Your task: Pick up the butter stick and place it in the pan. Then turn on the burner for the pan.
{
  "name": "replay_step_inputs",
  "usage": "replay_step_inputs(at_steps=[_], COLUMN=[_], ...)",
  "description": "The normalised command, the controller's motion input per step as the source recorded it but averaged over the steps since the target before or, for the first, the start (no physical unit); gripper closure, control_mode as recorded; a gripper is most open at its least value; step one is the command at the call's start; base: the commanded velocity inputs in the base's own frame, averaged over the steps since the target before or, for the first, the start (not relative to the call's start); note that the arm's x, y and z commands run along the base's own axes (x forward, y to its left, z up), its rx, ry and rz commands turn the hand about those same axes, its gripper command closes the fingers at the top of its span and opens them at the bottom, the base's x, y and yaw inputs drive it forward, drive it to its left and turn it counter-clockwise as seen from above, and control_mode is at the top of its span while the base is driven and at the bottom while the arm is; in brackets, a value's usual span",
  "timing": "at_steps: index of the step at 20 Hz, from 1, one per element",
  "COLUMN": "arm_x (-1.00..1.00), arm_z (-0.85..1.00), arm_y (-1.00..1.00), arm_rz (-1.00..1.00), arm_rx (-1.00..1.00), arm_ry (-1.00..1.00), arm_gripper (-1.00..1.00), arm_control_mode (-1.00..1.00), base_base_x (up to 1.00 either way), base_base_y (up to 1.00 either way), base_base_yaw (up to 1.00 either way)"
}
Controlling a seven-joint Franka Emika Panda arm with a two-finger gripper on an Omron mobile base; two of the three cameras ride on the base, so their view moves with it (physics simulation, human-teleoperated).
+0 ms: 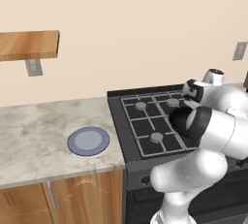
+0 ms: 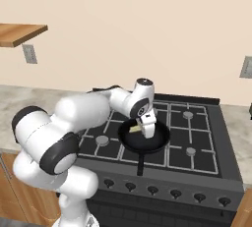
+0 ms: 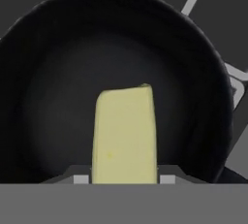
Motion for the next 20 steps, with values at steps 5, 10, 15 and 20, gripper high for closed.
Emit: replay_step_inputs(at_steps=[5, 10, 15, 20], arm_x=[0.13, 0.15, 0.05, 0.04], arm_z=[-0.27, -0.27, -0.25, -0.26], arm_y=[-0.06, 0.0, 0.0, 0.01], arm_rz=[0.0, 0.0, 0.0, 0.0], arm_rx=[0.0, 0.0, 0.0, 0.0], arm_ry=[0.05, 0.02, 0.01, 0.02], arm_gripper=[1.0, 1.0, 1.0, -1.0], arm_control_mode=[-1.0, -1.0, -1.0, -1.0], base_base_x=[0.0, 0.0, 0.0, 0.0], base_base_y=[0.0, 0.0, 0.0, 0.0], base_base_yaw=[0.0, 0.0, 0.0, 0.0])
